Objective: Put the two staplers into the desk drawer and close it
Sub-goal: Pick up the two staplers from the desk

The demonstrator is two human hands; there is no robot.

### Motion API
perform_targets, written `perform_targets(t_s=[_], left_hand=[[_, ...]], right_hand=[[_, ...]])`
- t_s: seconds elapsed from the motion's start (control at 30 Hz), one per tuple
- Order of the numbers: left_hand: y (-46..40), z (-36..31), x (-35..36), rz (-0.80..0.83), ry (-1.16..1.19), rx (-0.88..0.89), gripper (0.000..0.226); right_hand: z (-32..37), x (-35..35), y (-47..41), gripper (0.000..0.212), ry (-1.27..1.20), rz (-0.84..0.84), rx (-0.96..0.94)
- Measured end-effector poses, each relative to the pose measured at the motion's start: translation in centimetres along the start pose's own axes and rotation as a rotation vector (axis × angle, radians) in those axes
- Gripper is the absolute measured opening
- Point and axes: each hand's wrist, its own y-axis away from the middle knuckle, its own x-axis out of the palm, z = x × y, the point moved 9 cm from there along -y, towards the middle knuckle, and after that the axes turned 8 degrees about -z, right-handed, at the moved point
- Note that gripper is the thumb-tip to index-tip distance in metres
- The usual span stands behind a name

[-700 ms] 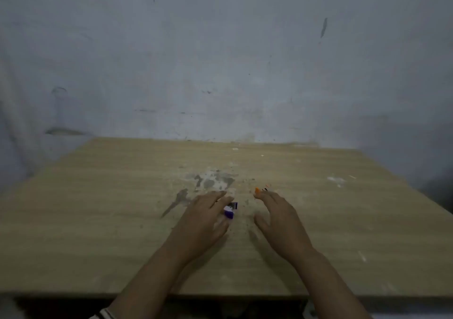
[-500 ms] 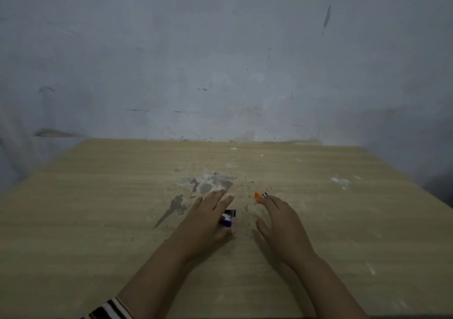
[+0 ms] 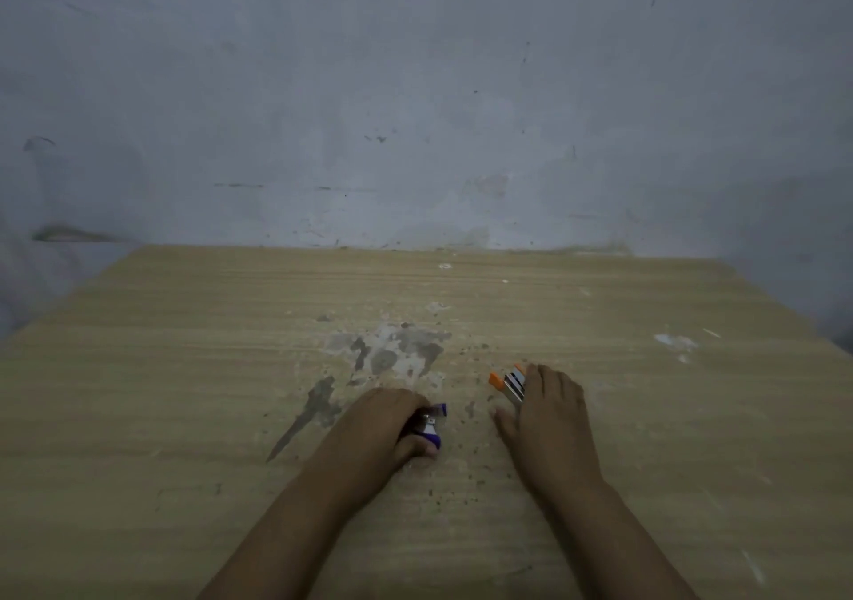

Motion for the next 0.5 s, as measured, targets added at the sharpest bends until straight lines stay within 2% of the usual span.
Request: perform_targets(t_s=[0.2, 0.33, 0.5], left_hand=[[0.5, -1.7, -2.2, -0.239, 0.035, 0.027, 0.037], [1.3, -2.6, -1.9, -0.259, 0.086, -0.007, 0.039], [2.7, -4.5, -0.8, -0.224, 0.159, -0.045, 0.039]], right_hand=[[0.7, 0.3, -0.9, 0.042, 0.034, 0.011, -0.021], [1.7, -0.7, 0.0, 0.031, 0.001, 0.003, -0.123], [1.3, -3.6, 3.2, 0.031, -0.225, -0.058, -0.242]])
